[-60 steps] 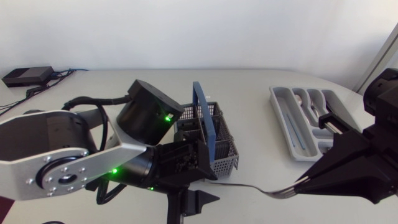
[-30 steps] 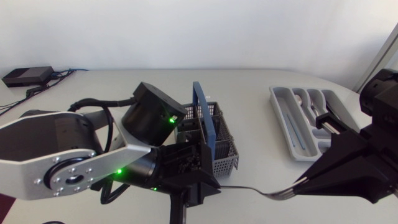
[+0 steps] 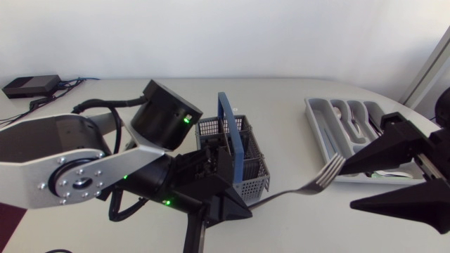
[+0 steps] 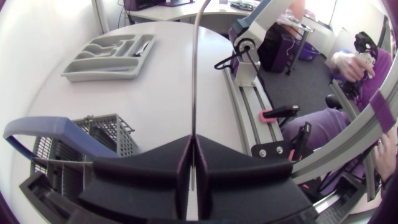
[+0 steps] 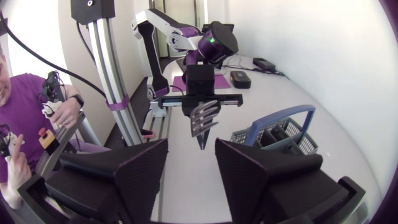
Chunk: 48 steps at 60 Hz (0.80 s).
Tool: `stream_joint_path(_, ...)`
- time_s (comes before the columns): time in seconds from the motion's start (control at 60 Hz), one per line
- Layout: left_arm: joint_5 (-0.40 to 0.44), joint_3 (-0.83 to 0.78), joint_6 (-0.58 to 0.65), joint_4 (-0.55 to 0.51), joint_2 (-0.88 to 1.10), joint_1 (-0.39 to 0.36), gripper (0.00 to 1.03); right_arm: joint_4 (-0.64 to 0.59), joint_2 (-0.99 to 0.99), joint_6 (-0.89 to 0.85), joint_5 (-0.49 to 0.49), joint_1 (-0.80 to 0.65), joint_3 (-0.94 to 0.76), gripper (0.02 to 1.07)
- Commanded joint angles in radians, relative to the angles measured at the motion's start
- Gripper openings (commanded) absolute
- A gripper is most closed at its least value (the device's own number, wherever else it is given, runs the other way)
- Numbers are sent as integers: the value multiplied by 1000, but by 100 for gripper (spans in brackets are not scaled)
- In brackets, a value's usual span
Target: Unload the cutlery basket into the drawer organizer.
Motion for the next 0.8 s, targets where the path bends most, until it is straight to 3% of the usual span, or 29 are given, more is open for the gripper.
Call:
stream_joint_path(0.0, 57, 43, -23, -6, -11, 19, 3, -100, -26, -79, -27, -52, -29, 82)
stream_joint_path(0.2, 226, 122, -33, -60, 23, 55, 3, -49, -20, -134, -73, -101, -103, 82)
stream_joint_path(0.55, 356, 231, 0, -144, 143, 63, 3, 34, 86, -126, -133, 23, -86, 81)
stream_joint_path(0.783, 382, 241, 16, -146, 161, 72, 3, 77, 199, -120, -174, 117, -31, 61)
